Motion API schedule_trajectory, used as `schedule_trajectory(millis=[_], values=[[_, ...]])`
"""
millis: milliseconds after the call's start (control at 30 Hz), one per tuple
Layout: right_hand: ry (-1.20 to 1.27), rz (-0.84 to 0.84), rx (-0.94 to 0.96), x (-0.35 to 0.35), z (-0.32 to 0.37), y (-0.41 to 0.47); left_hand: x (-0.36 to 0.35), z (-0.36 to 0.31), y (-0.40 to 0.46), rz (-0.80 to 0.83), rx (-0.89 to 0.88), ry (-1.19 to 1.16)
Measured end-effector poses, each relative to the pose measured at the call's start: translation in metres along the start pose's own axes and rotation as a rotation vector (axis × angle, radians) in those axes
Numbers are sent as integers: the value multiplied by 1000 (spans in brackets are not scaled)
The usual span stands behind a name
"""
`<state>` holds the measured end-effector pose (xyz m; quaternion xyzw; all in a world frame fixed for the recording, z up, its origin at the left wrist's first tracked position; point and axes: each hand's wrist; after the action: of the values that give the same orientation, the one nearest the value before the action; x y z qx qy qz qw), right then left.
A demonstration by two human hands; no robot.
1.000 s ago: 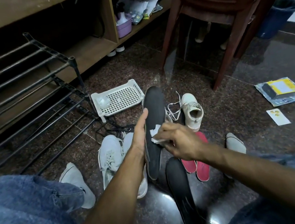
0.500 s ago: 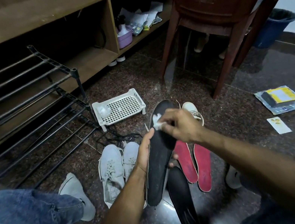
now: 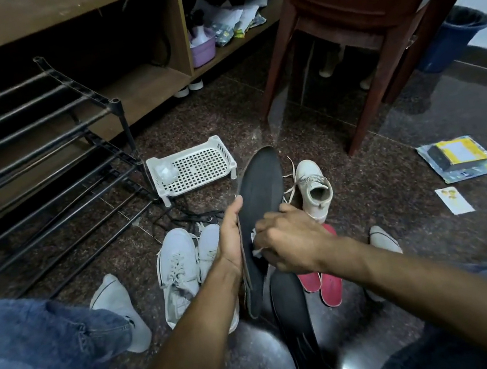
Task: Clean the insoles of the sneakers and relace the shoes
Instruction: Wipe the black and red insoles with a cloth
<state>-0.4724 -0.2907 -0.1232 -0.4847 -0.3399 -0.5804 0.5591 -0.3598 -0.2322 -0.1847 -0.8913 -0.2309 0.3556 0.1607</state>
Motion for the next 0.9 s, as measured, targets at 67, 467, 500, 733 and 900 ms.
schedule_trajectory(millis=[67, 467, 500, 733, 900], values=[[-116, -112, 0, 2, -5, 3, 0, 1, 0, -7, -18, -35], [-50, -255, -124, 12, -4, 17, -3, 0, 3, -18, -109, -233], [-45, -243, -182, 15, -11, 21, -4, 3, 4, -16, -113, -234], [100, -214, 23, -1, 9, 0, 6, -10, 7, 85, -89, -282], [34, -255, -224, 21, -12, 31, 1, -2, 7, -3, -116, -187]])
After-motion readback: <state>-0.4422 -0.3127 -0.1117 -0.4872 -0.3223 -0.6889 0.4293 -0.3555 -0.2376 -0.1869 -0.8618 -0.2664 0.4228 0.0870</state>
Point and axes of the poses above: each hand's wrist, its own y-axis towards the middle knuckle, its own x-axis out of the back of the hand, z = x × y, and after that the axes turned 15 degrees about y, right-handed
